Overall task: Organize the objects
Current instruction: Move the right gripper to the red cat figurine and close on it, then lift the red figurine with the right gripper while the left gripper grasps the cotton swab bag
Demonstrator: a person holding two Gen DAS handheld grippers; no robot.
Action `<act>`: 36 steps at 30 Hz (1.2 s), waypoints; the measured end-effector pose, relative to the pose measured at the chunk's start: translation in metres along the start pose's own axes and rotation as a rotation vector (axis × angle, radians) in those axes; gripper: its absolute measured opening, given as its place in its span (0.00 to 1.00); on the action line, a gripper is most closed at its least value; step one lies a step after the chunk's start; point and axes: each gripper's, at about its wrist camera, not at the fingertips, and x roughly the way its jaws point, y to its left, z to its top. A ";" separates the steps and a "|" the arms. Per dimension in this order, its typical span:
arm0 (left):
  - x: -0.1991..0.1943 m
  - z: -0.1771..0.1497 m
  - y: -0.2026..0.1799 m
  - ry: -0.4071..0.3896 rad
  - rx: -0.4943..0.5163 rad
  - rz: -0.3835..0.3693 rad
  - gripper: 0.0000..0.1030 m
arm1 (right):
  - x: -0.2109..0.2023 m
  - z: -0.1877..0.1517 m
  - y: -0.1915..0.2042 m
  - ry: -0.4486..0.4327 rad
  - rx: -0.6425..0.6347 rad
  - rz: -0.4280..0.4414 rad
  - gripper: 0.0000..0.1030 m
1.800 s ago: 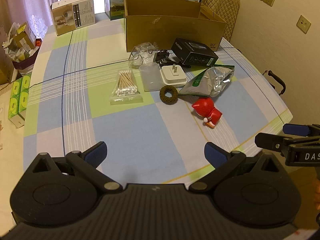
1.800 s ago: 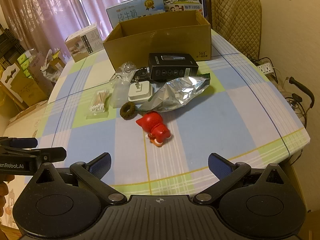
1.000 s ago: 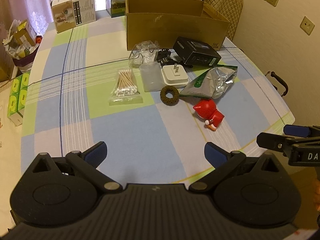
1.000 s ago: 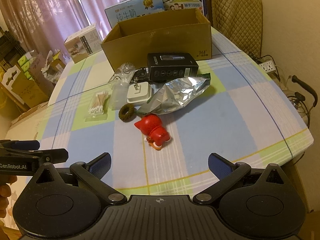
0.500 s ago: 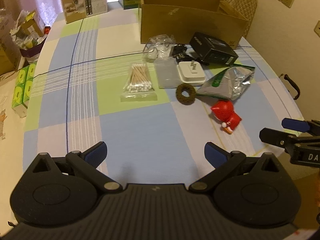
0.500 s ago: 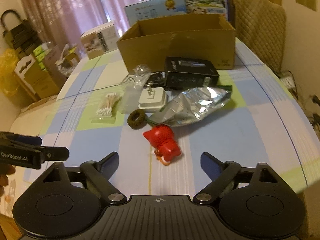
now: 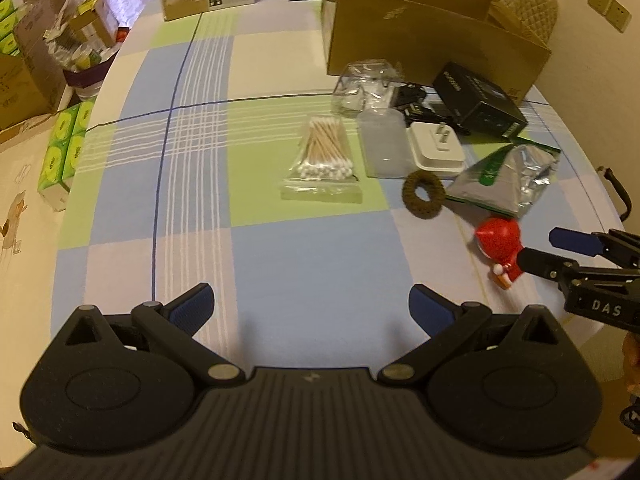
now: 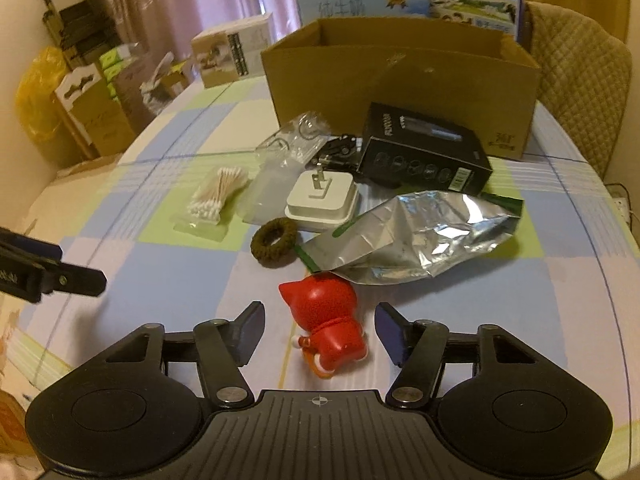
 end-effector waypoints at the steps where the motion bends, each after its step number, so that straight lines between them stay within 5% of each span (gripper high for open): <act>1: 0.002 0.001 0.001 0.002 -0.005 0.003 0.99 | 0.005 0.000 -0.001 0.008 -0.009 -0.001 0.56; 24: 0.028 0.017 0.000 0.049 -0.032 0.027 0.99 | 0.049 -0.002 -0.004 0.060 -0.135 0.022 0.42; 36: 0.042 0.028 -0.007 0.042 0.000 0.027 0.99 | 0.004 0.001 -0.008 -0.050 -0.052 0.194 0.42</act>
